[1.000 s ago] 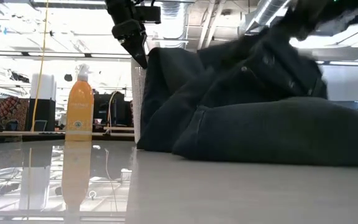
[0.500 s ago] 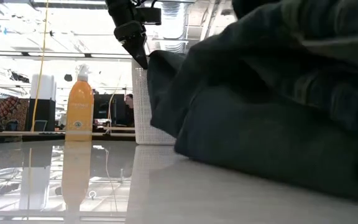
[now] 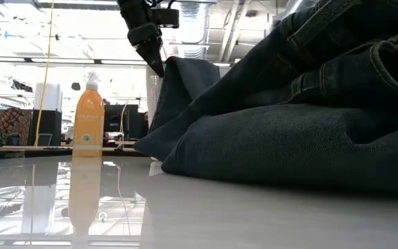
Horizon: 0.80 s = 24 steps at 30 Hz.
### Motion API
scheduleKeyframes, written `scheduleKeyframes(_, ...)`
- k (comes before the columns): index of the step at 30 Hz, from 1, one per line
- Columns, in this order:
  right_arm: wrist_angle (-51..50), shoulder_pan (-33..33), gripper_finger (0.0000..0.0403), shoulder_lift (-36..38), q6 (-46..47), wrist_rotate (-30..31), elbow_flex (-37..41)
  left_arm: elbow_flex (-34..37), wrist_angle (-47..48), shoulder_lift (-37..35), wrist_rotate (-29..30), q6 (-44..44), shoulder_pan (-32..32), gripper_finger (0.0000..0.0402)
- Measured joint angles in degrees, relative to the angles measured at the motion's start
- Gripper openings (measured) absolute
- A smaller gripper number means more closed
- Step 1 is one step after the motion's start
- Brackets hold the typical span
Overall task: Fold laundry
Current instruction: Fold the dark blue jeans from the white laundry organizer
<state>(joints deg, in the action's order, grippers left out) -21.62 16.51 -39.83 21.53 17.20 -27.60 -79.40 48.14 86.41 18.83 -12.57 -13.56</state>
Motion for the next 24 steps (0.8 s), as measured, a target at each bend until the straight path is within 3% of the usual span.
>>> scheduleKeyframes(4, -7.3, -4.0, 0.0131, 0.0, -0.8, -0.6, -2.6, 0.0, 0.0, 0.0, -0.1, 0.0, 0.0, 0.0005)
scheduleKeyframes(13, -5.8, -10.1, 0.0225, 0.0, -15.4, -0.2, -10.0, 0.0, 0.0, 0.0, -0.2, 0.3, 0.0, 0.0005)
scheduleKeyframes(17, -0.3, -13.8, 0.0239, -0.3, -15.9, -0.1, -10.3, 0.0, 0.0, 0.0, -0.2, 0.5, 0.0, 0.0005)
scheduleKeyframes(22, -0.7, -18.1, 0.0239, -1.6, -18.4, 1.0, -10.3, 0.0, 0.0, 0.0, -0.2, 0.2, 0.0, 0.0005)
scheduleKeyframes(24, 6.5, -20.0, 0.024, -3.0, -17.2, 1.0, -9.3, 0.0, 0.0, 0.0, -0.2, -0.4, 0.0, 0.0005)
